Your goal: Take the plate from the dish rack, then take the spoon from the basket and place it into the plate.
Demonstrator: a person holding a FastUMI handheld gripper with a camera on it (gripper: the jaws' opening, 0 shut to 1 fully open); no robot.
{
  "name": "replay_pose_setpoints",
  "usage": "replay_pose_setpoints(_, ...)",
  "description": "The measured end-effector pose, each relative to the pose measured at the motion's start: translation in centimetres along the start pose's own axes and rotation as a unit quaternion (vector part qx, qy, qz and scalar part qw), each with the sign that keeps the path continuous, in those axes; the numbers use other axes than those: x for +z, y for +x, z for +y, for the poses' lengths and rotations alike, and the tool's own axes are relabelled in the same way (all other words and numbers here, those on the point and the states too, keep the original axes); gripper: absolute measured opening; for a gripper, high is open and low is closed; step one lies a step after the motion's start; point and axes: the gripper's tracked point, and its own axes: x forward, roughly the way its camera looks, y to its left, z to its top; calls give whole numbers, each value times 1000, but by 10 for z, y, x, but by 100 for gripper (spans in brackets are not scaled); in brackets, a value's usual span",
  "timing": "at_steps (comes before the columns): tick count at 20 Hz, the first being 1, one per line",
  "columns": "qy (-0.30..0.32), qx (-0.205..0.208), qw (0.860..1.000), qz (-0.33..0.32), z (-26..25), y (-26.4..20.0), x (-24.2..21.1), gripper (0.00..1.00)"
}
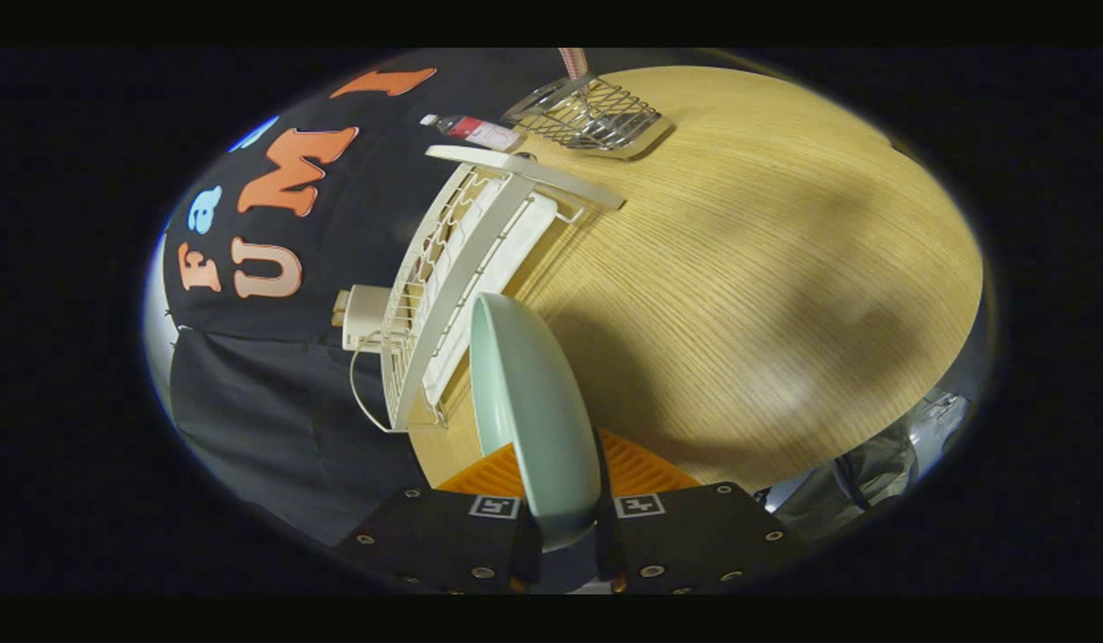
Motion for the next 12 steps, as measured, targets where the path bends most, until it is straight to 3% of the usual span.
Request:
replay_pose_setpoints(5, 10, -13, 1000, 6, 3, 7, -3, 27)
replay_pose_setpoints(12, -72, -61, 996, -2, -11, -7, 9, 62)
